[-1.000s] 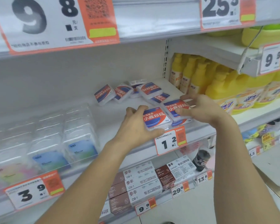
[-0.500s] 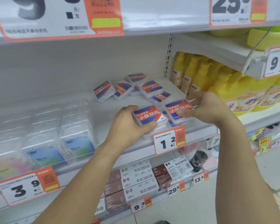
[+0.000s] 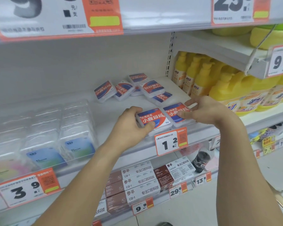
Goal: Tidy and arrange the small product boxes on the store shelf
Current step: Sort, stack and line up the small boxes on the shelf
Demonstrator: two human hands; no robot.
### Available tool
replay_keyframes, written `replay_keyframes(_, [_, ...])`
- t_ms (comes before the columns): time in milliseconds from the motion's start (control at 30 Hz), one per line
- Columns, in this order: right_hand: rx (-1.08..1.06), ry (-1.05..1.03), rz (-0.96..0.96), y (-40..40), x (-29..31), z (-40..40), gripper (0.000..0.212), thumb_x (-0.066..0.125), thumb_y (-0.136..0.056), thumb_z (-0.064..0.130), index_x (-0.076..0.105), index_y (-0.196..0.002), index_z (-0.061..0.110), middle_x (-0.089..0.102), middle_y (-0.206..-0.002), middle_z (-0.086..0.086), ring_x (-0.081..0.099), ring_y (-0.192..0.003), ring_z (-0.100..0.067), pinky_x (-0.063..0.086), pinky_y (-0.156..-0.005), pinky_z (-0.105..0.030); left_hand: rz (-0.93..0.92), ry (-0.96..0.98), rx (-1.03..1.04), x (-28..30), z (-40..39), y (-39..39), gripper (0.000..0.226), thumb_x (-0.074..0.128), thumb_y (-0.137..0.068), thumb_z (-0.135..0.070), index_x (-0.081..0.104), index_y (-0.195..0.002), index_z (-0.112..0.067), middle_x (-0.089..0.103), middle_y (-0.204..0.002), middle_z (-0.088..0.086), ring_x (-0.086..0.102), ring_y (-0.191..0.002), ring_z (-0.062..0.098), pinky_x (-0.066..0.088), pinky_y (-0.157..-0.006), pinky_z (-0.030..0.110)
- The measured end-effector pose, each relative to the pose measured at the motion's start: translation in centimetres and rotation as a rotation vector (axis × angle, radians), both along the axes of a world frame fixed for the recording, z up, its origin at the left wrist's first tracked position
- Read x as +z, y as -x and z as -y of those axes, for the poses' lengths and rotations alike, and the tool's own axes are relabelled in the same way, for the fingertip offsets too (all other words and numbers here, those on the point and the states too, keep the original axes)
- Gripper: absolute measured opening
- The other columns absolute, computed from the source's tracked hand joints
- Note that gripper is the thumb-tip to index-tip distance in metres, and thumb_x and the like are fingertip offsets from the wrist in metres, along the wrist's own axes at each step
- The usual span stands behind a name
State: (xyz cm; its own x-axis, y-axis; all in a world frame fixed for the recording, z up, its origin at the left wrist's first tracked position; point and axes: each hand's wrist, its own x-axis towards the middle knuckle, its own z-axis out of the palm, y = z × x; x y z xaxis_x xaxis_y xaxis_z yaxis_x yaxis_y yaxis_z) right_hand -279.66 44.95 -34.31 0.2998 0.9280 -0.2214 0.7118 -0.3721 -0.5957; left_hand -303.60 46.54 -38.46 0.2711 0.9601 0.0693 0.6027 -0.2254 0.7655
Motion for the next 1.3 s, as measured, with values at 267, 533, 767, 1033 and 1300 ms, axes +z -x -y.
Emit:
replay_keyframes(267, [0.012, 0.057, 0.098, 0.4, 1.2, 0.6, 0.037, 0.078, -0.078, 0.046, 0.073, -0.095, 0.014, 0.070, -0.095, -0.002, 0.063, -0.086, -0.022, 0.051, -0.079, -0.033, -0.035, 0.041, -0.046, 0.6, 0.6, -0.5, 0.062, 0.071, -0.083, -0.040, 0.041, -0.135, -0.021, 0.055, -0.130, 0.000, 0.054, -0.104, 0.008, 0.045, -0.079, 0.020])
replay_keyframes(533, [-0.034, 0.036, 0.051, 0.7, 0.9, 0.4, 0.066, 0.079, -0.076, 0.050, 0.057, -0.130, 0.018, 0.065, -0.122, -0.004, 0.063, -0.107, -0.027, 0.051, -0.089, -0.037, -0.022, 0.157, -0.030, 1.4, 0.0, -0.3, 0.063, 0.074, -0.081, -0.039, 0.041, -0.131, -0.020, 0.058, -0.118, -0.003, 0.058, -0.102, 0.012, 0.050, -0.082, 0.028])
replay_keyframes(767, [-0.018, 0.013, 0.043, 0.7, 1.1, 0.8, 0.045, 0.079, -0.076, 0.047, 0.070, -0.108, 0.016, 0.070, -0.100, -0.003, 0.064, -0.092, -0.025, 0.052, -0.077, -0.034, -0.066, 0.162, -0.077, 1.7, -0.1, -0.4, 0.065, 0.072, -0.083, -0.037, 0.038, -0.135, -0.019, 0.055, -0.121, -0.004, 0.058, -0.107, 0.014, 0.051, -0.091, 0.032])
replay_keyframes(1033, [-0.021, 0.068, 0.069, 1.0, 2.1, 1.1, 0.038, 0.078, -0.078, 0.044, 0.070, -0.100, 0.014, 0.066, -0.089, 0.001, 0.058, -0.077, -0.011, 0.042, -0.062, -0.029, -0.168, 0.174, -0.142, 1.9, -0.6, -0.8, 0.061, 0.065, -0.088, -0.039, 0.037, -0.139, -0.020, 0.052, -0.132, -0.001, 0.054, -0.112, 0.015, 0.049, -0.093, 0.031])
replay_keyframes(1300, [-0.108, -0.089, 0.249, 2.6, 3.2, 0.2, 0.040, 0.076, -0.079, 0.040, 0.062, -0.103, 0.012, 0.061, -0.096, -0.007, 0.058, -0.083, -0.025, 0.039, -0.060, -0.024, -0.391, 0.053, -0.138, 6.3, -2.0, -1.0, 0.059, 0.062, -0.089, -0.043, 0.041, -0.139, -0.020, 0.048, -0.136, 0.001, 0.044, -0.123, 0.019, 0.041, -0.092, 0.031])
